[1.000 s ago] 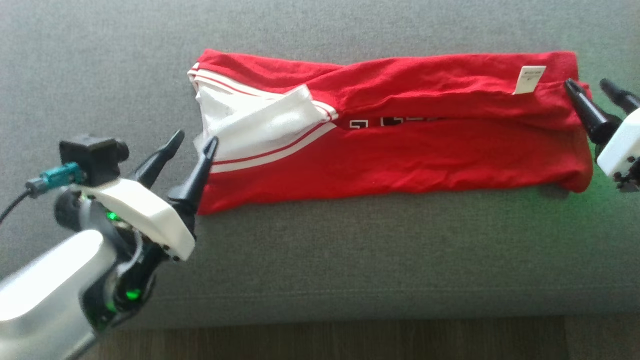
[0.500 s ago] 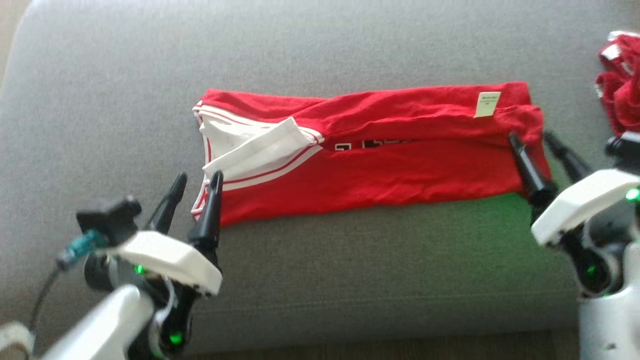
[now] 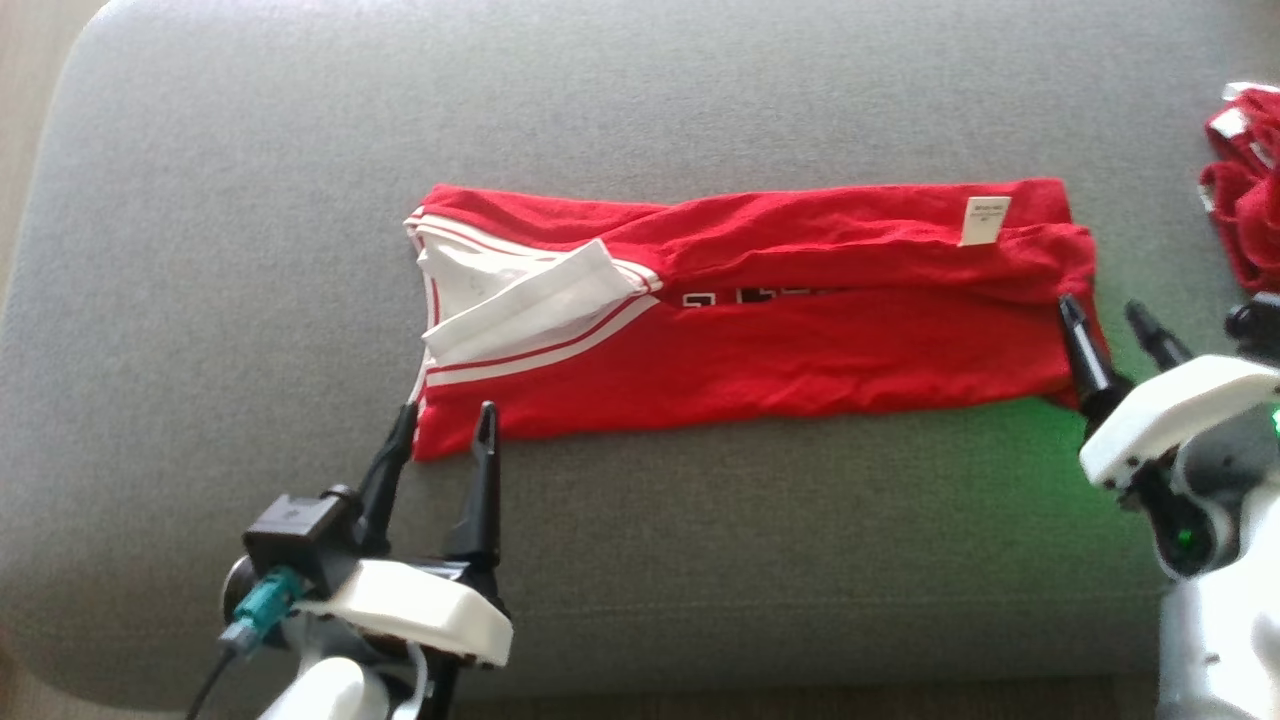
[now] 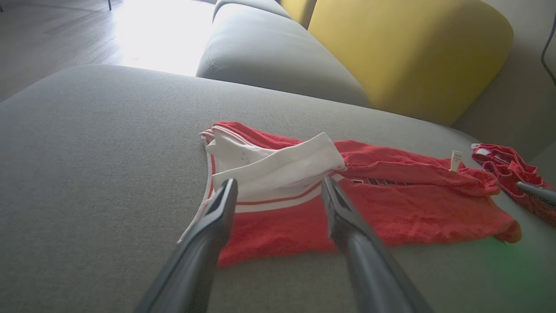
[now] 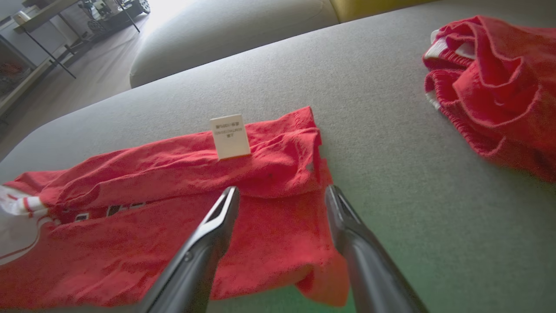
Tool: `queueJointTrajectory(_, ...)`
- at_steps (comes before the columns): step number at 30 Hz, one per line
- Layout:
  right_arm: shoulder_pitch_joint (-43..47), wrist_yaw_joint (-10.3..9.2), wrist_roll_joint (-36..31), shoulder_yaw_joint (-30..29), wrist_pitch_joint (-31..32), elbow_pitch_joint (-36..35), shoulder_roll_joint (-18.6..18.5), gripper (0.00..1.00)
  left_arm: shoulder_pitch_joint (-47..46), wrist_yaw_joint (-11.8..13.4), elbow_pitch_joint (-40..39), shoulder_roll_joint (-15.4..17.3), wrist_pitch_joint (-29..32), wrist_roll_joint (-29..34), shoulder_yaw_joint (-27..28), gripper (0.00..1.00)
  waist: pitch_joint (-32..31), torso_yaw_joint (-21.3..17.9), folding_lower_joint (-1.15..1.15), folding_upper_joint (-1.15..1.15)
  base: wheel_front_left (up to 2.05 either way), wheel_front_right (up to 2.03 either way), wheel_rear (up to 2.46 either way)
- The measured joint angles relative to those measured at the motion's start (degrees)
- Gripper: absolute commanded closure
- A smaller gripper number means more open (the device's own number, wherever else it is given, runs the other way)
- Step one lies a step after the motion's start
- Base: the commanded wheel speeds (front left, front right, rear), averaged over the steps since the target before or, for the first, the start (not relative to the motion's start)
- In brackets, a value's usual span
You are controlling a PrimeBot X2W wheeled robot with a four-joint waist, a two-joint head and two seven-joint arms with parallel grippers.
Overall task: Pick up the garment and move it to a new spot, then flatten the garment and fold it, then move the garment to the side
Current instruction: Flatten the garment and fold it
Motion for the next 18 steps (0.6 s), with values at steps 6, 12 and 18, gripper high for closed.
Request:
queueJointTrajectory(6, -5.8, 0.0, -4.0, -3.3, -1.9, 5.3, 0.1, 0.0, -0.1, -2.7, 1.9, -2.6, 0.0, 2.9, -0.1, 0.0, 1.0, 1.5, 0.0, 0.0, 0.0, 0.0, 0.0)
queueJointTrajectory(12, -8.2, 0.0, -8.9, -5.4, -5.4, 10.5, 0.1, 0.0, -1.5, -4.8, 3.4, -4.6, 0.0, 4.7, 0.2, 0.0, 2.8, 2.2, 0.01, 0.0, 0.0, 0.0, 0.0)
queueJointTrajectory(18, -12.0, 0.0, -12.8, -6.5, -6.6, 13.0, 0.1, 0.0, -3.8, -6.2, 4.0, -6.0, 0.0, 6.4, 0.5, 0.0, 5.6, 2.6, 0.01, 0.0, 0.0, 0.0, 0.0)
